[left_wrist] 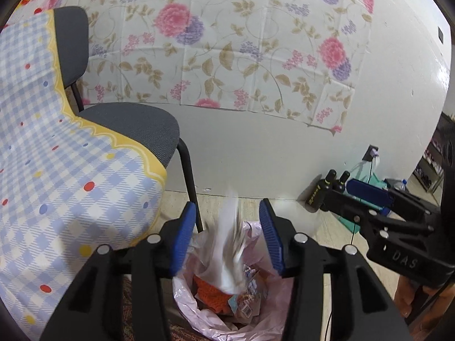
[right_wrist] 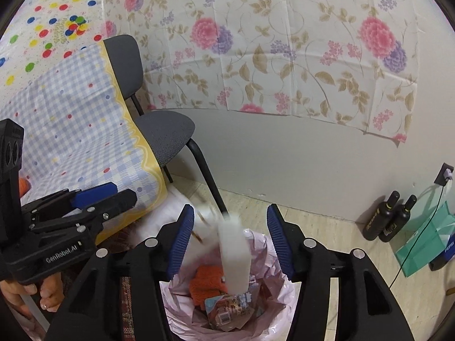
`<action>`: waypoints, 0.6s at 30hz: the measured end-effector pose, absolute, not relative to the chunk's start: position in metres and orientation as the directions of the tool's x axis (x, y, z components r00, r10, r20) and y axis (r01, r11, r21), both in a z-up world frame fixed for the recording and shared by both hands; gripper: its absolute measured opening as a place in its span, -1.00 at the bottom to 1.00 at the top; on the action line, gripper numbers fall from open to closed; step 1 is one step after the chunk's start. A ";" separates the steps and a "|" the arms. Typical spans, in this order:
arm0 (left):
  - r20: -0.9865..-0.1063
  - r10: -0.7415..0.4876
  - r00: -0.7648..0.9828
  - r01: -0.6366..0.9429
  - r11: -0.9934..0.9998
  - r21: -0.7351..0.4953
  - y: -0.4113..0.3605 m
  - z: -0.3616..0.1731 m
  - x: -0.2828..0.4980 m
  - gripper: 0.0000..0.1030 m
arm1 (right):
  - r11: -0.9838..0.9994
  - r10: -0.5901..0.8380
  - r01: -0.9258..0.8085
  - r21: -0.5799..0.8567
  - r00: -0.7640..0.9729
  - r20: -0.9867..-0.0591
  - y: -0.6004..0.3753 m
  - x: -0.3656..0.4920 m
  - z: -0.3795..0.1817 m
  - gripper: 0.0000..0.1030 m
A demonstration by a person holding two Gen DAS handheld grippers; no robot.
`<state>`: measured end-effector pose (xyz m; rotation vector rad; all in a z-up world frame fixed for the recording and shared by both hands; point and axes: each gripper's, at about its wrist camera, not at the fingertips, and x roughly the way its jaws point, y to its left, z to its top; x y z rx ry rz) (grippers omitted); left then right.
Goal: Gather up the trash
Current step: 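Carry the foam block and wrapper over the pink bin and open both tools, then move both open tools back over the chair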
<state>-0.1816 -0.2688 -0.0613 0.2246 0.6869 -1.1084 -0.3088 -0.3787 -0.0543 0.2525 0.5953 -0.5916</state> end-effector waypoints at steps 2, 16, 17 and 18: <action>-0.609 -0.742 0.281 0.869 0.466 -0.167 -0.265 -0.059 -0.178 -0.12 | 0.806 -0.456 0.590 0.049 0.671 -0.585 -0.378 -0.309 -0.052 0.07; -0.570 -0.623 0.536 0.709 0.699 -0.097 -0.191 -0.006 -0.135 0.48 | 0.848 -0.421 0.526 0.055 0.735 -0.532 -0.355 -0.275 -0.011 0.77; -0.569 -0.606 0.556 0.691 0.717 -0.089 -0.183 -0.003 -0.131 0.56 | 0.853 -0.416 0.518 0.054 0.740 -0.529 -0.353 -0.269 -0.007 0.77; -0.567 -0.588 0.577 0.668 0.739 -0.086 -0.174 0.001 -0.126 0.63 | 0.862 -0.409 0.505 0.049 0.748 -0.523 -0.348 -0.261 -0.003 0.78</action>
